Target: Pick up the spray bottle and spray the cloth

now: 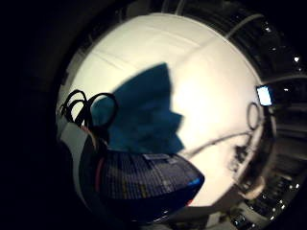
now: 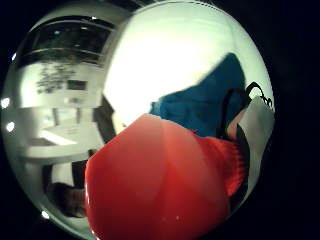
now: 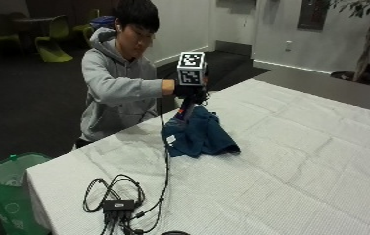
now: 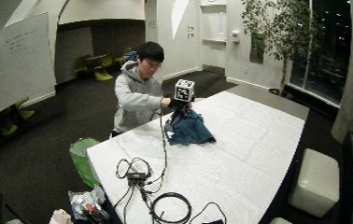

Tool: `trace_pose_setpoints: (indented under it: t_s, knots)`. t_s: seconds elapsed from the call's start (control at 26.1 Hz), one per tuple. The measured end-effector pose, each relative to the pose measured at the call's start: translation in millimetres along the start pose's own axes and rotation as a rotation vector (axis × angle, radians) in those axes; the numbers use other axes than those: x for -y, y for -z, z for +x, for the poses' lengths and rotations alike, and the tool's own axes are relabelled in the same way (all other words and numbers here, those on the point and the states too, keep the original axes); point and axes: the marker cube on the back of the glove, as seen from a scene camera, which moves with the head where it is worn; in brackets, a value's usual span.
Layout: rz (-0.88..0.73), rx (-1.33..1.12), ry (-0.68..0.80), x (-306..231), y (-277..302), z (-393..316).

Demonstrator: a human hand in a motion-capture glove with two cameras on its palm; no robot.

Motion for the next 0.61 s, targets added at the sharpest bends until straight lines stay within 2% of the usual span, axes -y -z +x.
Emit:
trace_pose_setpoints:
  t_s: [0.15,0.27,0.46,0.61]
  knots:
    - [0.192,0.441,0.091,16.9,-5.1,-53.1]
    - [0.296,0.669,0.141,31.6,-19.5,-79.3]
    - [0.367,0.973,0.161,53.9,-60.8,-111.9]
    - [0.402,1.050,0.162,65.3,-97.1,-132.5]
